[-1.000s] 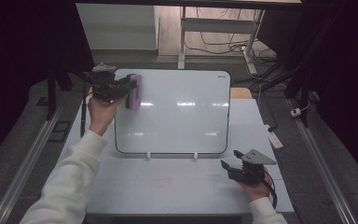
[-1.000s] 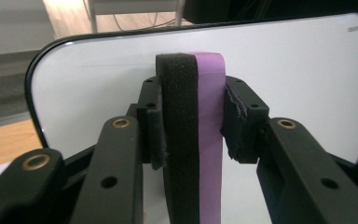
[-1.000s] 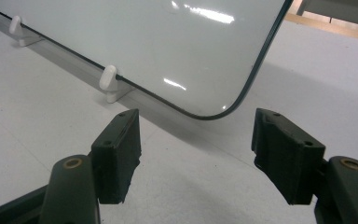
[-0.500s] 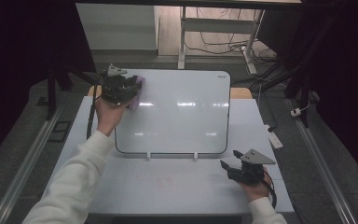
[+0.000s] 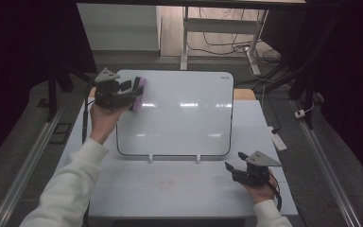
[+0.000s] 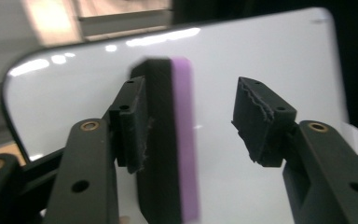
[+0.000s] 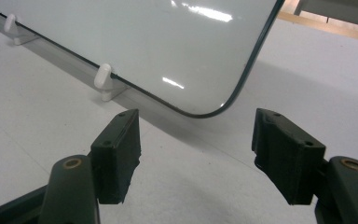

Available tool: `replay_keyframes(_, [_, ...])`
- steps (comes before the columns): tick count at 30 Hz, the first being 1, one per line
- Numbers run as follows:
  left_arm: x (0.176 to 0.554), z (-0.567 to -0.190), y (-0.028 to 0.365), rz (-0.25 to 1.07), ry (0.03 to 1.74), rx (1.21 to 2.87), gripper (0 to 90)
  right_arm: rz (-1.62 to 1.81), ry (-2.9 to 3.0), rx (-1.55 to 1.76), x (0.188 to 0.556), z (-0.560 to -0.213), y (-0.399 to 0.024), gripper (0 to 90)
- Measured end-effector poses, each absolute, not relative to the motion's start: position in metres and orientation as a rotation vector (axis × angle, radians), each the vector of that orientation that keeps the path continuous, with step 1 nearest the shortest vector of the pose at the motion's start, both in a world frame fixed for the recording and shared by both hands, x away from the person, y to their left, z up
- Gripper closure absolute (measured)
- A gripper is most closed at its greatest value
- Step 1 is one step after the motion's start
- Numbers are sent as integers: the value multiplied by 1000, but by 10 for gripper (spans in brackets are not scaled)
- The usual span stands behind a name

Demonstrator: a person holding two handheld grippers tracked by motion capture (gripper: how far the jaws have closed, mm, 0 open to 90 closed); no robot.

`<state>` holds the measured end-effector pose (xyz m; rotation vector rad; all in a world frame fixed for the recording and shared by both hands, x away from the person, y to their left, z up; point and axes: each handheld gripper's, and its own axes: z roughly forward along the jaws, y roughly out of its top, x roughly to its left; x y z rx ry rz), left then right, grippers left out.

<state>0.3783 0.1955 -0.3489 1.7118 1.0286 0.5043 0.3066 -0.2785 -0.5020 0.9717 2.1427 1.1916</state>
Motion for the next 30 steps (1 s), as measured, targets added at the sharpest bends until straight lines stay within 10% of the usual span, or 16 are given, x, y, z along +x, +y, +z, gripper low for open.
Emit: replay_keyframes(30, [266,-488,248,212,1081,1889,261,1234,2183,887,306,-500,-282,320])
